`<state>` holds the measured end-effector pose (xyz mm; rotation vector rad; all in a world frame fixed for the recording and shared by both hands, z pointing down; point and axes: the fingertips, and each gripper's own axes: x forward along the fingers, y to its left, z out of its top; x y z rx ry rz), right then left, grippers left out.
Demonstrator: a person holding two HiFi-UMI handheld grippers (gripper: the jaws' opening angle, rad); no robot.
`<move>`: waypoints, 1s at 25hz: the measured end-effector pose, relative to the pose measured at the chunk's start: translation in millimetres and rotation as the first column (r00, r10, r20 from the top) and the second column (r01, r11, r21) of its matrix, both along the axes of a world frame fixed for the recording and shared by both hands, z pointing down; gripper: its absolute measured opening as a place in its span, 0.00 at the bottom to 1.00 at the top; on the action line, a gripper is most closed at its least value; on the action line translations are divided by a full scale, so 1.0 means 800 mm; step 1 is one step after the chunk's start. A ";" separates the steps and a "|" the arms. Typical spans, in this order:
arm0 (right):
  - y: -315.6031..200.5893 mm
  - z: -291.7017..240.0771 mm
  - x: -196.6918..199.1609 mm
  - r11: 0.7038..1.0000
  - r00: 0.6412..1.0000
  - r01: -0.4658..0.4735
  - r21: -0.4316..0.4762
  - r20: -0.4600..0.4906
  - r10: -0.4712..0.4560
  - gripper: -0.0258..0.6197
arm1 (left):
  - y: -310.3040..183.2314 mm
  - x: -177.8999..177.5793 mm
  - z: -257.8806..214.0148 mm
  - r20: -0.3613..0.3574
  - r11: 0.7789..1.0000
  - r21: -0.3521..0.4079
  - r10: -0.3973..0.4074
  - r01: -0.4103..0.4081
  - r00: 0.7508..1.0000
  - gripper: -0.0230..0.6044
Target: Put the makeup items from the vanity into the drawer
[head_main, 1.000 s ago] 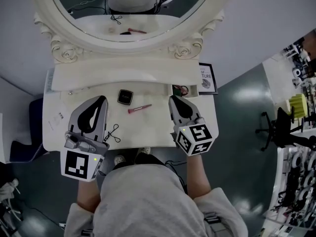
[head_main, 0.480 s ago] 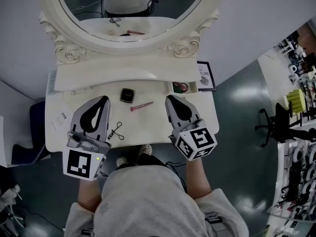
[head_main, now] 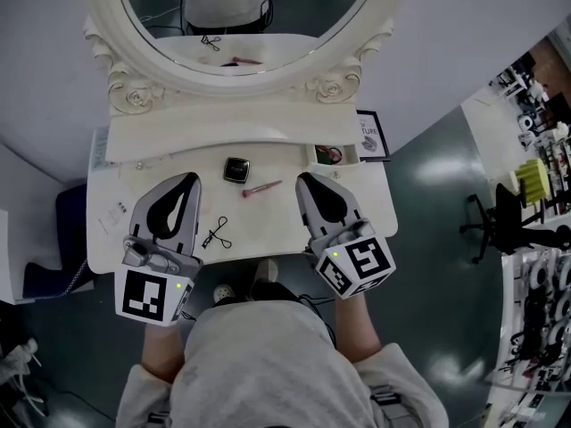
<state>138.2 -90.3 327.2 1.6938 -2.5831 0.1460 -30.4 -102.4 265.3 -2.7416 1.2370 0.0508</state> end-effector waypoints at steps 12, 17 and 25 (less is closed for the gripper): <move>0.032 -0.032 -0.029 0.997 0.999 -0.029 0.077 0.029 0.027 0.08 | 0.021 -0.023 -0.006 -0.003 0.999 0.007 0.031 -0.031 1.000 0.06; 0.046 -0.038 -0.034 0.994 0.998 -0.052 0.094 0.037 0.048 0.08 | 0.029 -0.028 -0.016 -0.032 0.999 0.030 0.046 -0.045 0.998 0.06; 0.072 -0.049 -0.051 0.990 0.999 -0.052 0.132 0.016 0.051 0.08 | 0.047 -0.039 -0.019 -0.039 0.997 0.042 0.066 -0.064 0.997 0.06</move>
